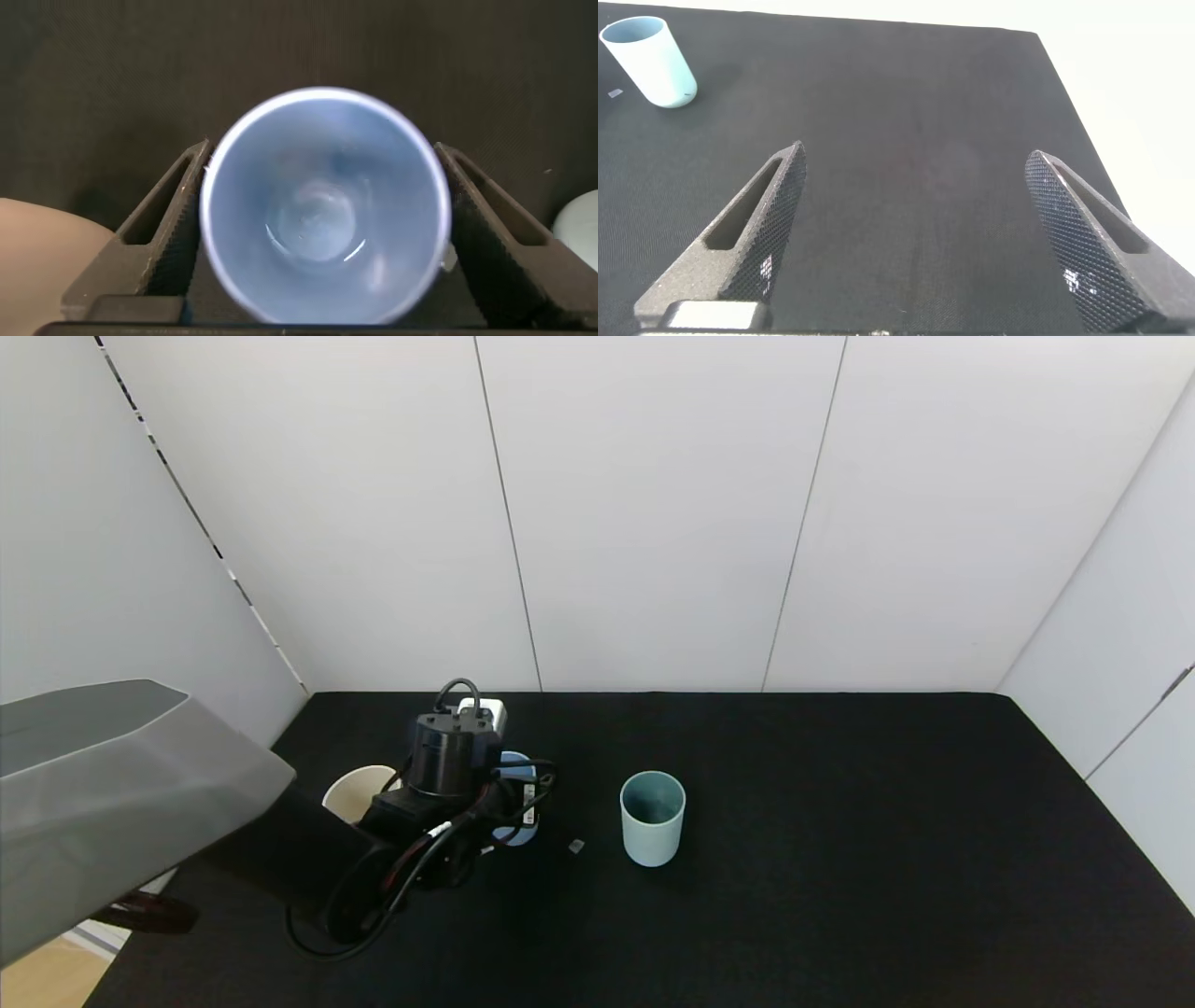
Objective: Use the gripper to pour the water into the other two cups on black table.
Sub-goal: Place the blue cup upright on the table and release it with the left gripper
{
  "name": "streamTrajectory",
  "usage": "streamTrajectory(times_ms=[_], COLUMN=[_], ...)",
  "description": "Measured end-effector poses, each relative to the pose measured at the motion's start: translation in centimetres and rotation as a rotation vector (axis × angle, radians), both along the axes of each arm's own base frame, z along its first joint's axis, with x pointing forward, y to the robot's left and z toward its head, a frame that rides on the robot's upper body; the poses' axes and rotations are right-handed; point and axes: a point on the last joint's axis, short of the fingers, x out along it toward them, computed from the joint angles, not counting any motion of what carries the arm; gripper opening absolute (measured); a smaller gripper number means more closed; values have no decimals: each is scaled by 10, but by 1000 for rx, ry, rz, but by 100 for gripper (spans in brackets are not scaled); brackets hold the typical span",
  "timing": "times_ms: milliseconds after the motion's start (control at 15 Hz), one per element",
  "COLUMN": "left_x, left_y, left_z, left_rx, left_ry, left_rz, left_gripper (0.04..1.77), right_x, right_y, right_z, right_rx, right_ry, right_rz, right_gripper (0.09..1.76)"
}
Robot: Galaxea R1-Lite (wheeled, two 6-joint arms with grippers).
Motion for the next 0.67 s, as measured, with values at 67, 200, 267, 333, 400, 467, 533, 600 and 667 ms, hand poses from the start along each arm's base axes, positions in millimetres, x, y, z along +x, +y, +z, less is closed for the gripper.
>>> streamTrajectory(times_ms=[67, 200, 267, 333, 400, 467, 533, 600, 667], left_x=[-2, -6, -10, -15, -21, -29, -39, -48, -58], left_y=[1, 3, 4, 6, 7, 9, 12, 15, 19], left_z=[6, 21, 30, 42, 53, 64, 76, 84, 93], left_rx=[-2, -5, -8, -12, -17, -21, -25, -29, -35], left_ry=[-11, -25, -34, -45, -56, -63, -74, -84, -97], left_rz=[-1, -3, -4, -7, -11, -15, -18, -18, -19], left_gripper=[162, 165, 165, 166, 167, 167, 168, 168, 169], right_x=[0, 0, 0, 0, 0, 0, 0, 0, 0], right_y=[0, 0, 0, 0, 0, 0, 0, 0, 0], right_z=[0, 0, 0, 0, 0, 0, 0, 0, 0], right_rx=[0, 0, 0, 0, 0, 0, 0, 0, 0], right_ry=[0, 0, 0, 0, 0, 0, 0, 0, 0], right_rz=[0, -1, -1, -1, -1, -1, -1, 0, -1], right_gripper=[171, 171, 171, 171, 171, 171, 171, 171, 171])
